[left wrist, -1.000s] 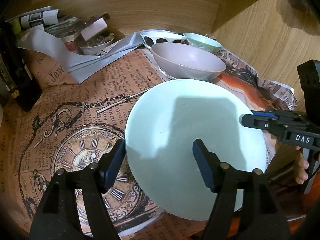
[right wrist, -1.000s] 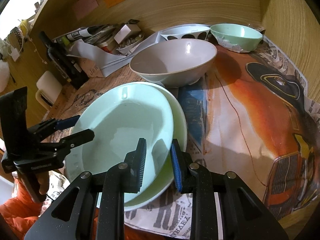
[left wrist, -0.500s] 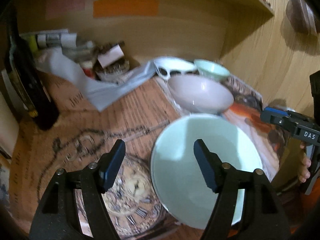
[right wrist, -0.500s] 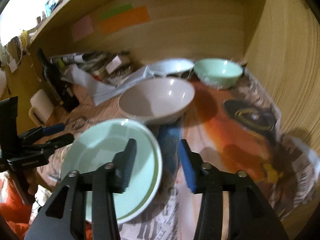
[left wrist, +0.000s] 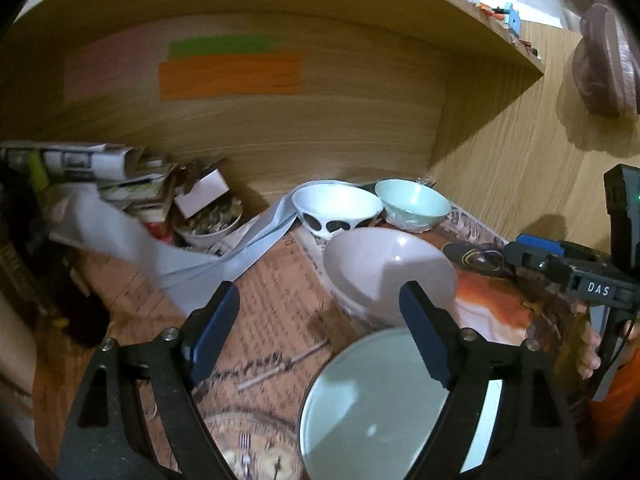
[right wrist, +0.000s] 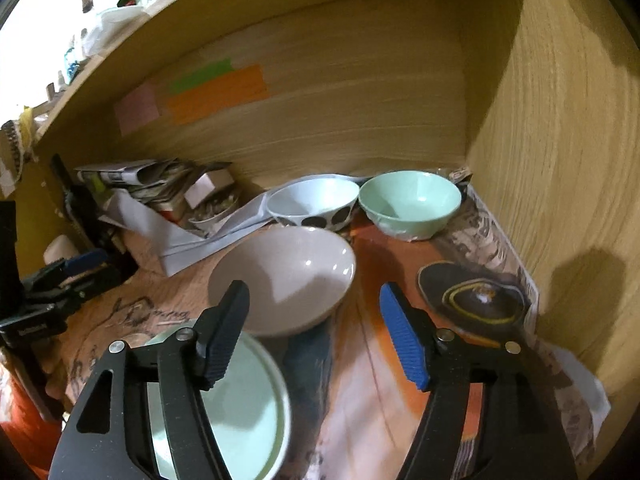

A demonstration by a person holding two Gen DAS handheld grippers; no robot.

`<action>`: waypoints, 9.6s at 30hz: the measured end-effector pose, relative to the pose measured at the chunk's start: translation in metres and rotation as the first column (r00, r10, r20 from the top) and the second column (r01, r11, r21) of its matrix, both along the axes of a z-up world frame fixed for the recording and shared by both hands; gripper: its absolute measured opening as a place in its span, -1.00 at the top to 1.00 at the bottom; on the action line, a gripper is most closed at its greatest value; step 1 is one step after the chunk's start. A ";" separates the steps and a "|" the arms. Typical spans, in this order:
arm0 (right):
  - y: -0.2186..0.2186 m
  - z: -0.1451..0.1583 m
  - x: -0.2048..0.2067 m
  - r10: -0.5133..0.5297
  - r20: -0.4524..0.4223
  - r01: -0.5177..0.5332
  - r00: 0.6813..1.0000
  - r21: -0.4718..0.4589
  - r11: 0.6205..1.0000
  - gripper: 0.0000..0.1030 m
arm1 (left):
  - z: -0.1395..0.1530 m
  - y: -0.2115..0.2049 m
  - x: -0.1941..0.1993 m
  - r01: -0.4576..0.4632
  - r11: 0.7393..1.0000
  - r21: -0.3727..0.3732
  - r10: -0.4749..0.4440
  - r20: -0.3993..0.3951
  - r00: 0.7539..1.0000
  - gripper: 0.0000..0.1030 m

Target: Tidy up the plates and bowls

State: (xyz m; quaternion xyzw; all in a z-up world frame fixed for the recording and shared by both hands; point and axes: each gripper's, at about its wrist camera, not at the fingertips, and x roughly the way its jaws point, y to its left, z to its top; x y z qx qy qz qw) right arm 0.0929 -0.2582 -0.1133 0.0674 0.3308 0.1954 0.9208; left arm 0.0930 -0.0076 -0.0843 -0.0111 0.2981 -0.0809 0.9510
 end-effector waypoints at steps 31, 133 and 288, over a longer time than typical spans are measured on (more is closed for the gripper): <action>0.026 -0.075 0.078 0.007 -0.255 -0.024 0.967 -0.063 0.998 0.39 | -0.069 -0.016 0.114 0.121 0.990 -0.066 -0.135 -0.305 0.943 0.23; 0.236 -0.056 -0.044 0.439 -0.243 -0.474 0.865 -0.110 0.874 0.51 | -0.071 0.149 -0.162 -0.251 0.960 -0.128 0.225 -0.186 0.956 0.49; 0.116 0.018 -0.006 0.288 -0.008 -0.288 0.957 -0.073 0.955 0.61 | -0.003 0.046 -0.017 -0.065 0.998 -0.010 0.063 -0.137 0.989 0.82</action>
